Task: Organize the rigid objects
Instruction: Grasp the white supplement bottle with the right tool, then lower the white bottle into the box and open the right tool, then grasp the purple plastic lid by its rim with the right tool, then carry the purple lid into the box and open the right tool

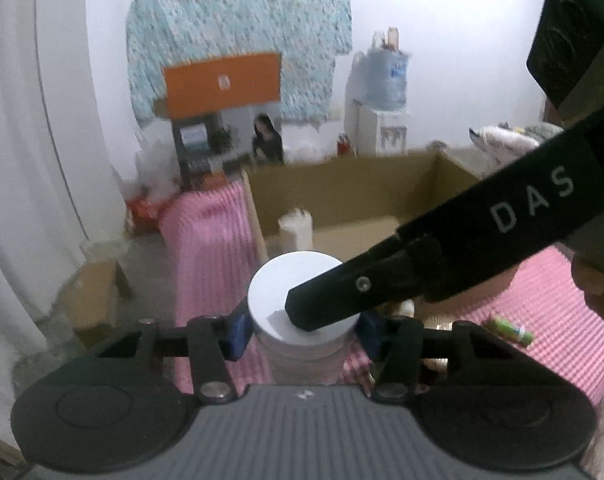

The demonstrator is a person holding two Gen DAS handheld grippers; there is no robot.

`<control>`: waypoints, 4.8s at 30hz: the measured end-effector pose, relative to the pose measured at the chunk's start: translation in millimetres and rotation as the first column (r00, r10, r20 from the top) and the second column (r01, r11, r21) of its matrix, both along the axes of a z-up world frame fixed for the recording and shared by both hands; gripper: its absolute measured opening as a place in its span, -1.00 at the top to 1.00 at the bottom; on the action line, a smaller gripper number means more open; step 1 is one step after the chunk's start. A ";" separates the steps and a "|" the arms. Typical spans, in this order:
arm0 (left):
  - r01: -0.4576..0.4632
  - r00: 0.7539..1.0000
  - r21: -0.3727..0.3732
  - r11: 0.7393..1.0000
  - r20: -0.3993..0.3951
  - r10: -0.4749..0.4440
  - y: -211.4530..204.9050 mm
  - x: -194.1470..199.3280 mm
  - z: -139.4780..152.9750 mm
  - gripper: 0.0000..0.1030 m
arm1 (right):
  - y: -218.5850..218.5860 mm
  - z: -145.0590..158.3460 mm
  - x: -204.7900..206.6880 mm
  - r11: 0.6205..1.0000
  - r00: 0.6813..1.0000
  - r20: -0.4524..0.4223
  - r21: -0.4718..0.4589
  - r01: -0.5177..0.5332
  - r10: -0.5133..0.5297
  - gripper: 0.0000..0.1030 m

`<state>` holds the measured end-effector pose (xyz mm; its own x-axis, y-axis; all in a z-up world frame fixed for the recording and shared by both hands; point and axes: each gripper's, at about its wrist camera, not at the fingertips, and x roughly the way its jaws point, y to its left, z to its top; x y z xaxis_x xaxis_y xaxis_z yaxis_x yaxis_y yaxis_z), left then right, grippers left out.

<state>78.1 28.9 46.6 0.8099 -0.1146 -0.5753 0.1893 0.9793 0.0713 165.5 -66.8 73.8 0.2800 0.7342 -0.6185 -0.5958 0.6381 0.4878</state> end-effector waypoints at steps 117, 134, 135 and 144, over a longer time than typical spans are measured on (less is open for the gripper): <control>0.086 0.995 0.055 0.995 -0.054 -0.083 -25.4 -53.7 -18.2 -0.44 | 0.4 -40.6 -78.6 0.967 0.984 0.171 -0.254 -0.005 0.050 0.75; 0.292 0.949 0.077 0.953 -0.144 -0.279 -90.2 148.8 41.9 -0.44 | -93.3 48.8 86.1 0.965 0.973 0.135 -0.158 0.208 -0.187 0.74; 0.297 0.943 0.074 0.952 -0.177 -0.281 -94.6 164.0 35.1 -0.44 | -98.2 40.8 103.9 0.962 0.974 0.101 -0.165 0.217 -0.202 0.74; 0.304 0.885 0.111 0.946 -0.400 -0.238 -116.3 254.4 -26.7 -0.44 | -108.0 -42.1 201.1 0.947 0.959 -0.120 -0.230 0.224 -0.256 0.75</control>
<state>332.5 -87.4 19.9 0.4790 -0.1745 -0.8603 0.4907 0.8659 0.0976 366.6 -174.8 31.6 0.3265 0.5038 -0.7998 -0.3448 0.8513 0.3955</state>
